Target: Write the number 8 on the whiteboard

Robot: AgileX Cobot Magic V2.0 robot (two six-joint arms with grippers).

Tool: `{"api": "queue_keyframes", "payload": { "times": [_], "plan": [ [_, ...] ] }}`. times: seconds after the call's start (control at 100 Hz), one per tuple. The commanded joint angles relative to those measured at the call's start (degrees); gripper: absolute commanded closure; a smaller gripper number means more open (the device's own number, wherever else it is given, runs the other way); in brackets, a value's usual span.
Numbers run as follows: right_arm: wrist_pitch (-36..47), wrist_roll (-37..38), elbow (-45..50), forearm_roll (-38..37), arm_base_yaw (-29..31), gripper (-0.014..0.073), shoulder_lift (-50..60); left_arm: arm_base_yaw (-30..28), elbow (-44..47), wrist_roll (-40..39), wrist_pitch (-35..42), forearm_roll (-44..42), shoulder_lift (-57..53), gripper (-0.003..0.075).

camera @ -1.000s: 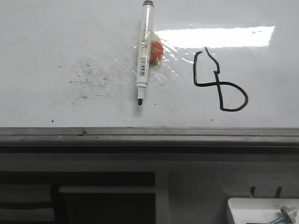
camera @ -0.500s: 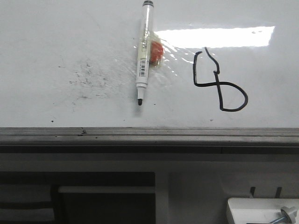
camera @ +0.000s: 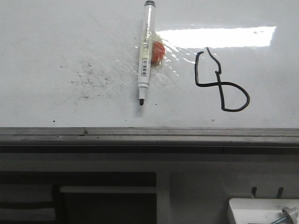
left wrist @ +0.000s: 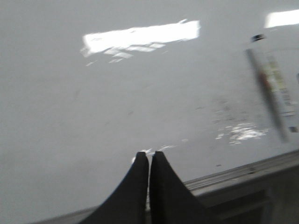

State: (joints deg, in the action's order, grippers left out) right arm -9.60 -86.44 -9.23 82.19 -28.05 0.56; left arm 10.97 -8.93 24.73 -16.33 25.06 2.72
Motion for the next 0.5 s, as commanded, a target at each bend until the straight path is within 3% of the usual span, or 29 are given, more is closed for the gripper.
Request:
{"api": "queue_keyframes", "payload": {
  "times": [0.0, 0.12, 0.2, 0.27, 0.49],
  "plan": [
    [0.51, 0.05, -1.48, 0.98, 0.05, 0.0658, 0.81, -4.5, 0.67, -13.26, 6.15, -9.04, 0.7, 0.0741],
    [0.51, 0.05, -1.48, 0.98, 0.05, 0.0658, 0.81, -5.59, 4.62, -22.26, 6.58, -18.57, 0.7, 0.0741],
    [0.51, 0.05, -1.48, 0.98, 0.05, 0.0658, 0.81, -5.59, 7.02, -27.25, 7.21, -20.45, 0.7, 0.0741],
    [0.51, 0.05, -1.48, 1.06, 0.05, 0.0658, 0.81, -5.59, 8.7, -27.4, 8.6, -22.39, 0.7, 0.0741],
    [0.51, 0.05, -1.48, 1.06, 0.05, 0.0658, 0.81, -5.59, 10.77, -27.4, 2.52, -24.07, 0.56, 0.0741]
  ]
}}
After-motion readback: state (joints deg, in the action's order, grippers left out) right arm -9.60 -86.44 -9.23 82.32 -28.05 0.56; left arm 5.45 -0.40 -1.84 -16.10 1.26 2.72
